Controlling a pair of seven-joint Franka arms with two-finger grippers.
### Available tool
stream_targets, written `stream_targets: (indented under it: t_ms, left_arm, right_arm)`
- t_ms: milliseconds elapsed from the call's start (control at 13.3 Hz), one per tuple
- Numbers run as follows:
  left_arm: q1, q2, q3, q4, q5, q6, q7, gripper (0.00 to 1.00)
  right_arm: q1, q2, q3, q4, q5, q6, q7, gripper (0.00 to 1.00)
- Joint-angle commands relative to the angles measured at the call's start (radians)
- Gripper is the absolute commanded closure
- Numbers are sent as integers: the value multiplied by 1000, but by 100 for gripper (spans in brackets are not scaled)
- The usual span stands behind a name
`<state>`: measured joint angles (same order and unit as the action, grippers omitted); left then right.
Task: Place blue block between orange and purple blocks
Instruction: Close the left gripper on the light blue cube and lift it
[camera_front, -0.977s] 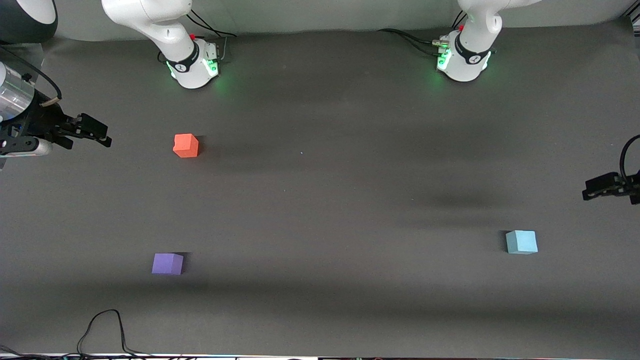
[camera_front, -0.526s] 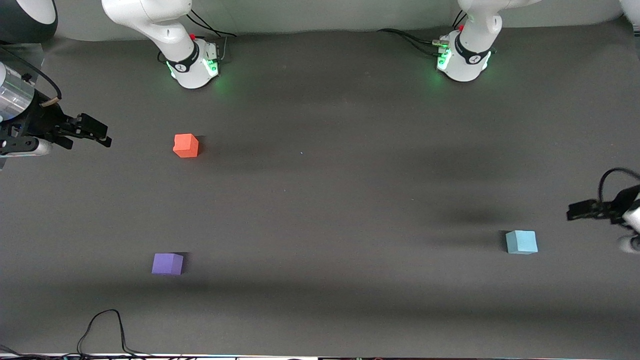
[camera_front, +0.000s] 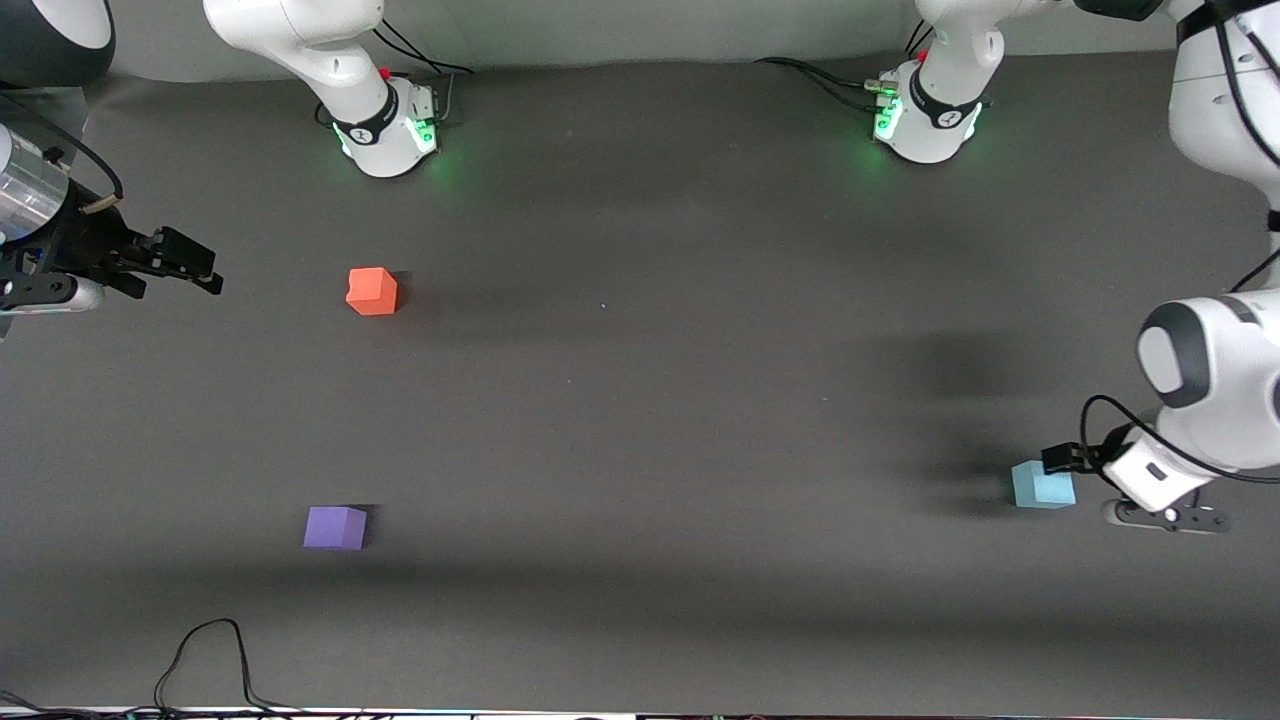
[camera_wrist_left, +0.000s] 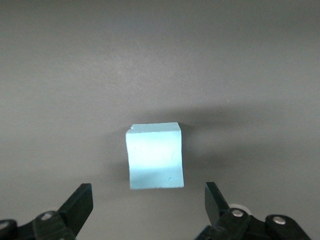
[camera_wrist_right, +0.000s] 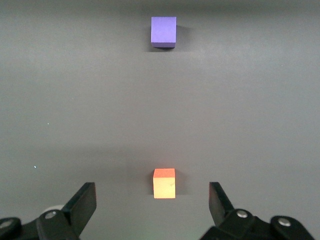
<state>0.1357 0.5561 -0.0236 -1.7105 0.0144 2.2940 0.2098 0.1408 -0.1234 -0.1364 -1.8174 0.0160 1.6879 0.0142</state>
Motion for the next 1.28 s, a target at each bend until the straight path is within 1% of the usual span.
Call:
stream_targets:
  t_ms: [0,225,526,902,977,1127,1202]
  left_arm:
    - [-7,4,2,-77,7,106,-1,0]
    - [-7,57,2,-81,7,150,-7,0]
    - [-8,76,2,-75,6,199,-7,0]
    - [-8,125,2,-34,6,248,-7,0]
    - [-7,125,2,-34,6,252,-7,4]
    - [-8,125,1,-32,-2,252,-19,36]
    - [-8,123,1,-31,-2,252,-27,49]
  right_arm:
    - [3,4,-8,12,7,-5,-19,0]
    - [3,4,-8,12,7,-5,-19,0]
    - [3,4,-8,12,7,-5,-19,0]
    - [3,4,-8,12,7,-5,-20,0]
    - [3,4,-8,12,7,-5,-20,0]
    - [3,4,-8,12,7,-5,-20,0]
    - [3,4,-8,10,7,-5,-20,0]
